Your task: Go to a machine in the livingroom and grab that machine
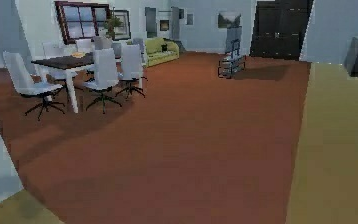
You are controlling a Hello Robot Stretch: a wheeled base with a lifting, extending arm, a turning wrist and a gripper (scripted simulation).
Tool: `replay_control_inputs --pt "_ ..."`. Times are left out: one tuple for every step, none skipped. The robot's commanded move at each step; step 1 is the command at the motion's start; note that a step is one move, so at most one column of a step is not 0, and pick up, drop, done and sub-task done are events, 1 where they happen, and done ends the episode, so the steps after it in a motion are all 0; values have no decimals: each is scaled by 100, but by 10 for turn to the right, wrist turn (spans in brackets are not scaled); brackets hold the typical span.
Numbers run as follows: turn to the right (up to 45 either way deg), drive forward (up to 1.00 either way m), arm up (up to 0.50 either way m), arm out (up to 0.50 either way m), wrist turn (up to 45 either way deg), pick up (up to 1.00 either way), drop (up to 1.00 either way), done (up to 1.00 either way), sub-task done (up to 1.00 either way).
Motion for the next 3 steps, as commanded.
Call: replay_control_inputs --pt "0 100 0 0 0 0 0 0 0" --pt "0 100 0 0 0 0 0 0 0" --pt "0 100 0 0 0 0 0 0 0"
